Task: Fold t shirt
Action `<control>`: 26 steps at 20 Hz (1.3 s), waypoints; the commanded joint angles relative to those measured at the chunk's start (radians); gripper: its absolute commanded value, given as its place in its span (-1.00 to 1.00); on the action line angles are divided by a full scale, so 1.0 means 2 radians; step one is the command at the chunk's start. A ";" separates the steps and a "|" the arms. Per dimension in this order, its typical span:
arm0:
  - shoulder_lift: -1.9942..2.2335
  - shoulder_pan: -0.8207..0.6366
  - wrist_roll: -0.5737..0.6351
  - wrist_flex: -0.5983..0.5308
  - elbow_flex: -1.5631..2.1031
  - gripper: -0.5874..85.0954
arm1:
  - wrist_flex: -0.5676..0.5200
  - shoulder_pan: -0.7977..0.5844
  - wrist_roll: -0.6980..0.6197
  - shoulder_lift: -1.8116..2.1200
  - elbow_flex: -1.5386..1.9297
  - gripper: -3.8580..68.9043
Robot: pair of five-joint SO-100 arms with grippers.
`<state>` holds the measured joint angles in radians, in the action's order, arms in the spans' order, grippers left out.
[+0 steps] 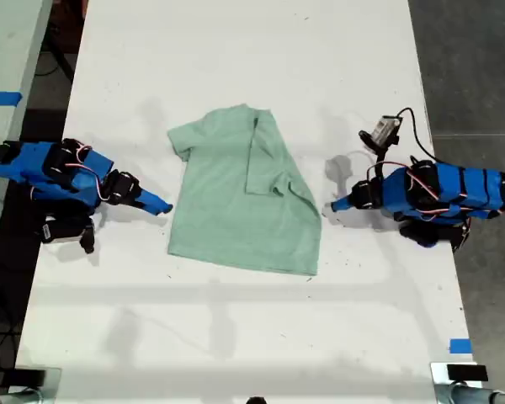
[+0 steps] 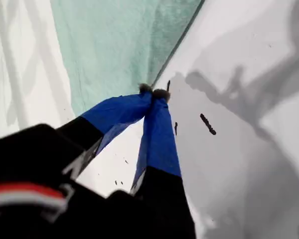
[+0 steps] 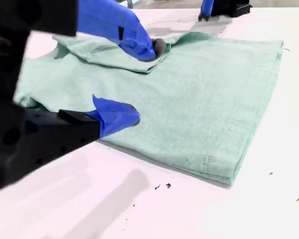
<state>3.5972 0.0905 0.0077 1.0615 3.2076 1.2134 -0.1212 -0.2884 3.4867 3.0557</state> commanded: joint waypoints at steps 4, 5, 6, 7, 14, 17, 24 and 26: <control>0.005 0.022 0.064 -0.009 0.002 -0.59 | 0.012 -0.011 0.016 0.008 0.027 -0.90; 0.005 0.033 0.037 -0.005 -0.004 -0.61 | 0.012 -0.012 0.017 0.008 0.027 -0.90; 0.005 0.041 0.002 -0.003 -0.010 -0.61 | 0.013 -0.012 0.018 0.008 0.027 -0.90; 0.005 0.054 -0.067 -0.008 -0.011 -0.60 | 0.013 -0.012 0.018 0.008 0.027 -0.90; 0.005 0.032 -0.117 -0.084 -0.037 -0.96 | 0.013 -0.015 0.008 0.008 0.027 -0.90; 0.005 -0.015 -0.135 -0.075 -0.031 -0.99 | 0.009 -0.013 -0.001 0.008 0.027 -0.90; 0.005 -0.090 -0.012 -0.033 0.004 -0.99 | 0.051 -0.008 0.071 0.009 0.018 -0.90; 0.005 -0.107 -0.017 -0.027 0.004 -0.99 | 0.055 -0.008 0.080 0.009 0.018 -0.90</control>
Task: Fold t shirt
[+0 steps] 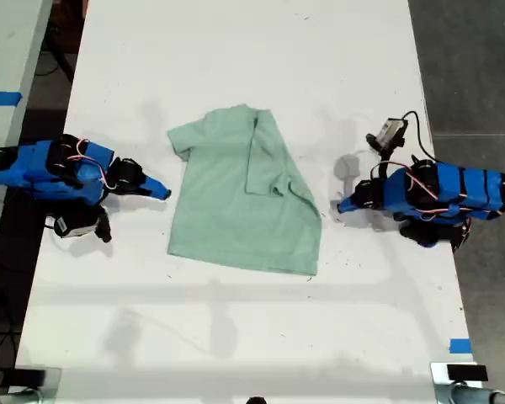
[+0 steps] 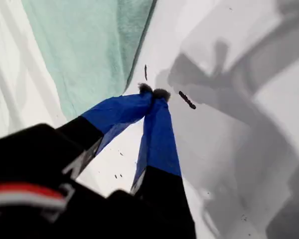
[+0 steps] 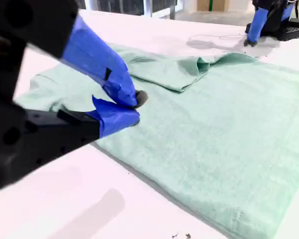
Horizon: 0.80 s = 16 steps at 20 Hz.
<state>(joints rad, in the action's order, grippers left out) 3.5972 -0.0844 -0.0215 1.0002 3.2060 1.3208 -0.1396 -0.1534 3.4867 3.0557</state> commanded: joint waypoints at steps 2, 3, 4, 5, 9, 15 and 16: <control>0.005 -0.025 -0.009 0.005 0.005 -0.99 | 0.002 -0.005 0.015 0.009 0.018 -0.90; 0.005 -0.025 -0.011 0.005 0.006 -0.99 | 0.002 -0.005 0.015 0.009 0.018 -0.90; 0.005 -0.025 -0.011 0.005 0.006 -0.99 | 0.003 -0.006 0.015 0.009 0.019 -0.90; 0.005 -0.025 -0.011 0.005 0.006 -0.99 | 0.005 -0.008 0.013 0.009 0.019 -0.90; 0.005 -0.019 -0.015 0.005 0.006 -0.99 | 0.005 -0.011 0.007 0.009 0.019 -0.90; 0.005 -0.018 -0.025 0.009 0.006 -0.99 | 0.005 -0.013 0.005 0.009 0.019 -0.90; 0.005 -0.018 -0.025 0.009 0.006 -0.99 | 0.005 -0.013 0.005 0.009 0.019 -0.90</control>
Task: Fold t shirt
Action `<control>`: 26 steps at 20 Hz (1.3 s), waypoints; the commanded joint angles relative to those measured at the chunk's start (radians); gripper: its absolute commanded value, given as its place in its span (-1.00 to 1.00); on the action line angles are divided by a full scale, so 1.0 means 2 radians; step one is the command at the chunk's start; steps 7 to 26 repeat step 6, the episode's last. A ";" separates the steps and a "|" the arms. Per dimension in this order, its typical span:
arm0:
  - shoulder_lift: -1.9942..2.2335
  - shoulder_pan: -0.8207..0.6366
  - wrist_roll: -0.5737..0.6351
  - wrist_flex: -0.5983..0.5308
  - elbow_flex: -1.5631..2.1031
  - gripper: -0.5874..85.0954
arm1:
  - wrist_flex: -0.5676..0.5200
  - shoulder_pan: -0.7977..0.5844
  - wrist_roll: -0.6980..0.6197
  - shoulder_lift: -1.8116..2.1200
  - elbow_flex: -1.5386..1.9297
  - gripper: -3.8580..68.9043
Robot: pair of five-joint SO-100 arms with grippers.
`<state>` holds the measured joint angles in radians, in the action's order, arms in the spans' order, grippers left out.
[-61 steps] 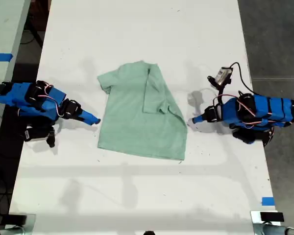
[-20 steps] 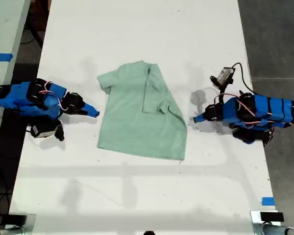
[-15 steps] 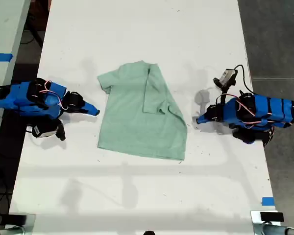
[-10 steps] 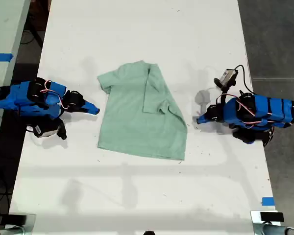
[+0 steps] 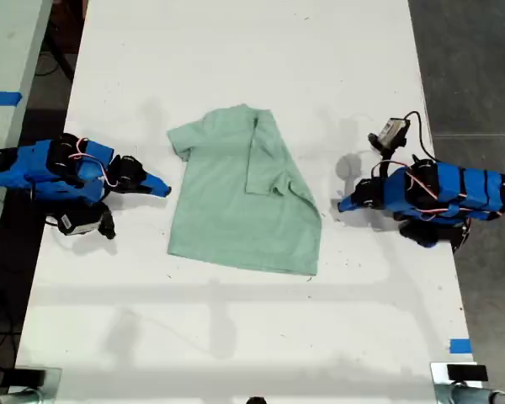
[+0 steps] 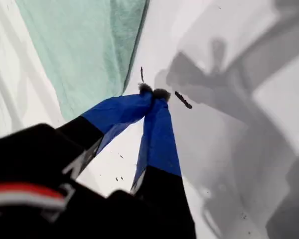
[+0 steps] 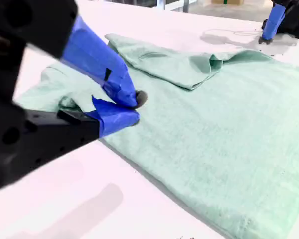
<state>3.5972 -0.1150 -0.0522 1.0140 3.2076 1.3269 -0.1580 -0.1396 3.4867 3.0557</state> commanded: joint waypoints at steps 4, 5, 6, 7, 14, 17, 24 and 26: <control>0.005 0.002 -0.009 -0.001 0.005 -0.99 | 0.002 -0.005 -0.002 0.009 0.019 -0.90; 0.005 0.003 -0.009 -0.001 0.005 -0.99 | 0.002 -0.005 -0.002 0.009 0.019 -0.90; 0.005 0.003 -0.009 -0.001 0.005 -0.99 | 0.002 -0.005 -0.002 0.009 0.019 -0.90; 0.005 0.003 -0.009 -0.001 0.005 -0.99 | 0.002 -0.005 -0.002 0.009 0.019 -0.90; 0.005 0.003 -0.009 -0.001 0.005 -0.99 | 0.002 -0.005 -0.002 0.009 0.019 -0.90; 0.005 0.003 -0.009 -0.001 0.005 -0.99 | 0.002 -0.005 -0.002 0.009 0.019 -0.90; 0.005 0.003 -0.009 -0.001 0.005 -0.99 | 0.002 -0.005 -0.002 0.009 0.019 -0.90; 0.005 0.003 -0.009 -0.001 0.005 -0.99 | 0.002 -0.005 -0.002 0.009 0.019 -0.90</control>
